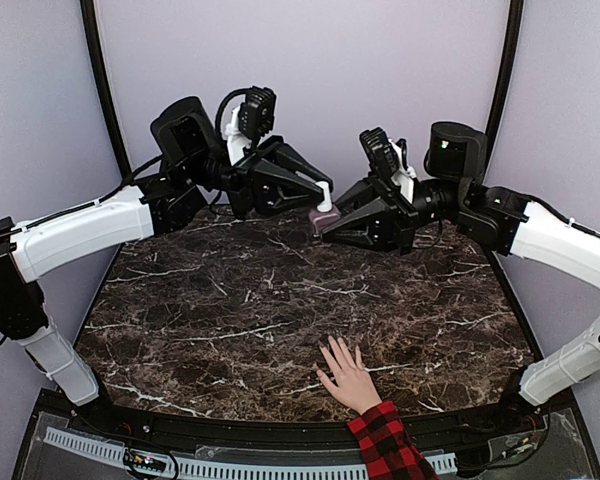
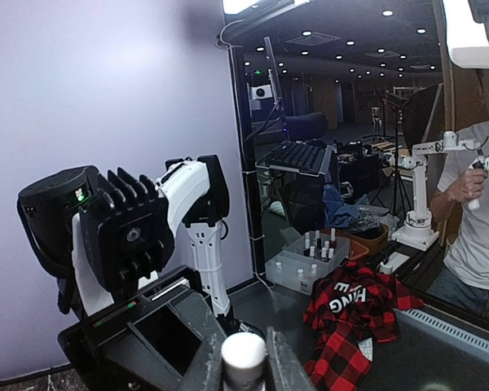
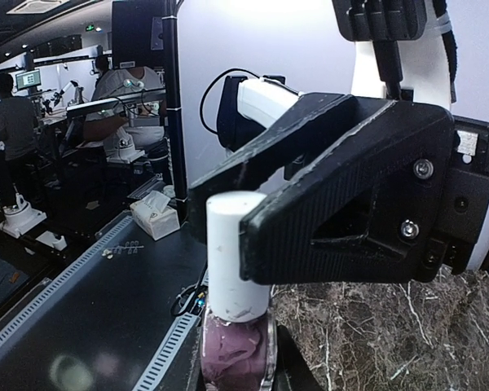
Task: Paint the nails
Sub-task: Screw the nail polish bottle cap onto the nail polish bottle.
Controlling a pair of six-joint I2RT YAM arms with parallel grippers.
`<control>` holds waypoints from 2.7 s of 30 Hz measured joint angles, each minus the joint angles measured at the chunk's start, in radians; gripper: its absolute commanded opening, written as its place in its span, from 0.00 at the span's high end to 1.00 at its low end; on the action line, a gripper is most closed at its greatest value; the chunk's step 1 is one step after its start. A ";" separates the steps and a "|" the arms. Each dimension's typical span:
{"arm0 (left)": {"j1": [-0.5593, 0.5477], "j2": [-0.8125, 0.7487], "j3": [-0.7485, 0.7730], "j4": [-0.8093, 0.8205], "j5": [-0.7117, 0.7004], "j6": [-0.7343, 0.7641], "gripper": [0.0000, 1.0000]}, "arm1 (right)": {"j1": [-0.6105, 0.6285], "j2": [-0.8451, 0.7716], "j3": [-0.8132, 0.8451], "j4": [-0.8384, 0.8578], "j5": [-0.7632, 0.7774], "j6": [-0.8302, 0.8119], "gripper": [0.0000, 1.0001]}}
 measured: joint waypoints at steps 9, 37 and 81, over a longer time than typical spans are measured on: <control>0.019 -0.048 -0.070 -0.030 -0.129 0.003 0.46 | -0.007 -0.008 0.006 0.016 0.047 -0.014 1.00; 0.024 -0.172 -0.216 -0.081 -0.884 0.015 0.49 | 0.047 -0.020 -0.038 0.063 1.035 -0.065 1.00; 0.021 -0.045 -0.030 -0.162 -0.753 0.013 1.00 | 0.084 -0.018 -0.013 -0.005 1.024 -0.150 1.00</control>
